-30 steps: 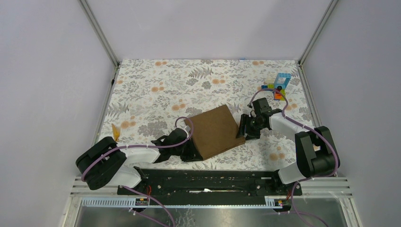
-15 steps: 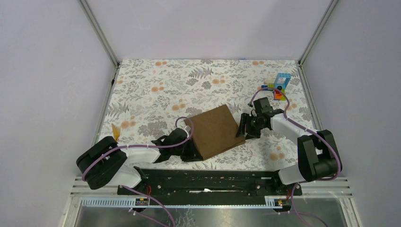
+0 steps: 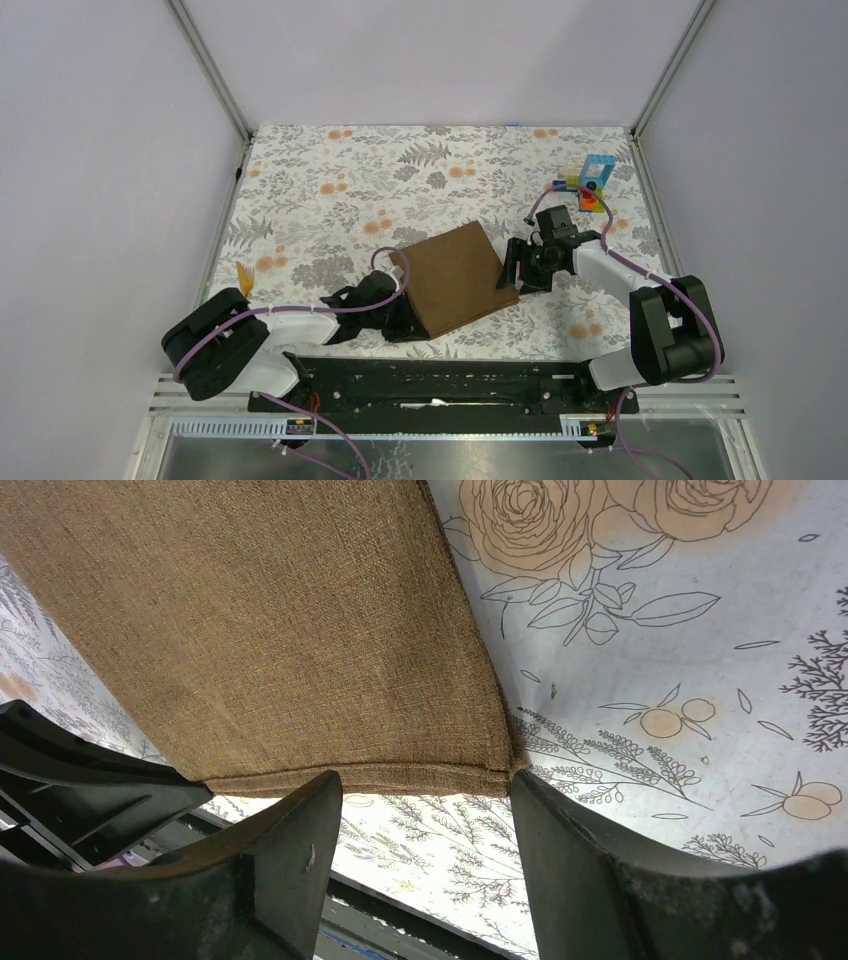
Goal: Fold the napkin into a case and place the utensils inside
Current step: Rotate the square-folded napkin at the center of the board.
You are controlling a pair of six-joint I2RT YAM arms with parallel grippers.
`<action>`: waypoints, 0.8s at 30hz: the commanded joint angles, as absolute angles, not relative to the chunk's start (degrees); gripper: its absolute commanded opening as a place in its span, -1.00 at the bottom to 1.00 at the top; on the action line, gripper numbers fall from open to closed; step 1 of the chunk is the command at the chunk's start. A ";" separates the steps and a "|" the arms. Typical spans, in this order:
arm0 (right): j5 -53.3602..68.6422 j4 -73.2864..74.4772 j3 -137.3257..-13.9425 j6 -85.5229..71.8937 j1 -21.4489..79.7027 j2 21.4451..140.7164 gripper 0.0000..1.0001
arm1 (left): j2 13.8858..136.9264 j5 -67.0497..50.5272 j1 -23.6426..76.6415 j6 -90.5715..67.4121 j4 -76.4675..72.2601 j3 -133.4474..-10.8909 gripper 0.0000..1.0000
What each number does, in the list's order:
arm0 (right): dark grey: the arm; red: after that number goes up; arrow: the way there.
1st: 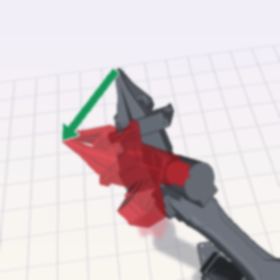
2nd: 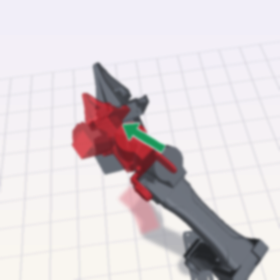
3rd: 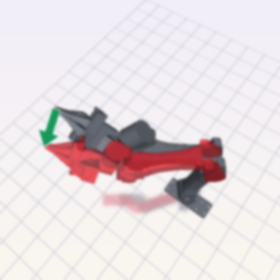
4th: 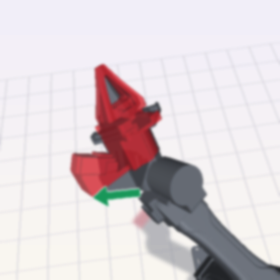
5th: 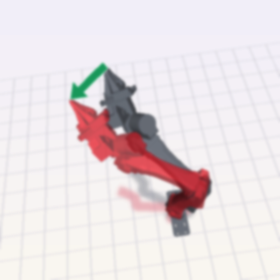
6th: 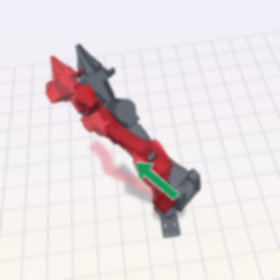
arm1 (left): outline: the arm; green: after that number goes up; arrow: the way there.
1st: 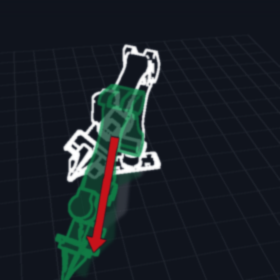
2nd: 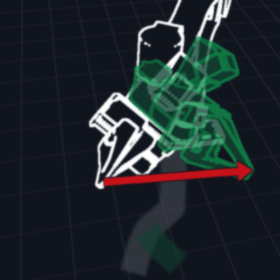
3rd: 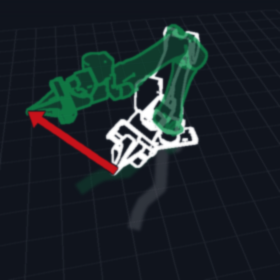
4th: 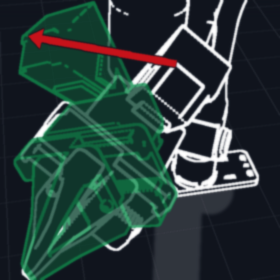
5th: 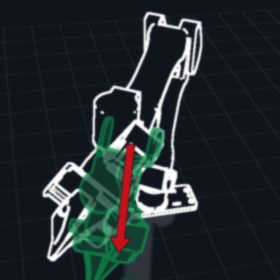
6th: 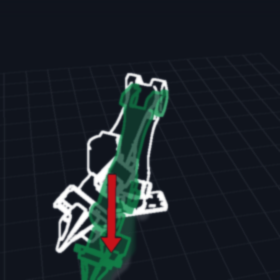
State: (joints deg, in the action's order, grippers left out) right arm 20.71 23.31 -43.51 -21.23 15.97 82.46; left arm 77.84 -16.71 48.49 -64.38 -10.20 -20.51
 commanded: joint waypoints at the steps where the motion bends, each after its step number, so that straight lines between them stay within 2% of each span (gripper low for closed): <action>1: 20.78 21.95 -43.76 -21.67 15.99 82.05 0.41 | 79.82 -13.81 48.84 -62.58 -4.32 -19.07 -0.74; 10: 21.66 20.52 -42.51 -21.87 15.99 83.14 0.46 | 79.43 -13.62 48.82 -62.36 -3.93 -19.19 -0.74; 16: 23.26 20.24 -42.80 -22.67 15.92 81.36 0.29 | 79.80 -13.54 48.86 -62.05 -3.48 -19.71 -0.74; 24: 26.27 18.34 -41.66 -24.62 15.99 81.37 0.25 | 80.00 -13.54 48.86 -62.24 -3.81 -19.68 -0.74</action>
State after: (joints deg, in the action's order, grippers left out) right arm 23.68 19.99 -42.44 -23.03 15.97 82.54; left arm 77.84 -16.71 48.49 -64.36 -10.15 -20.53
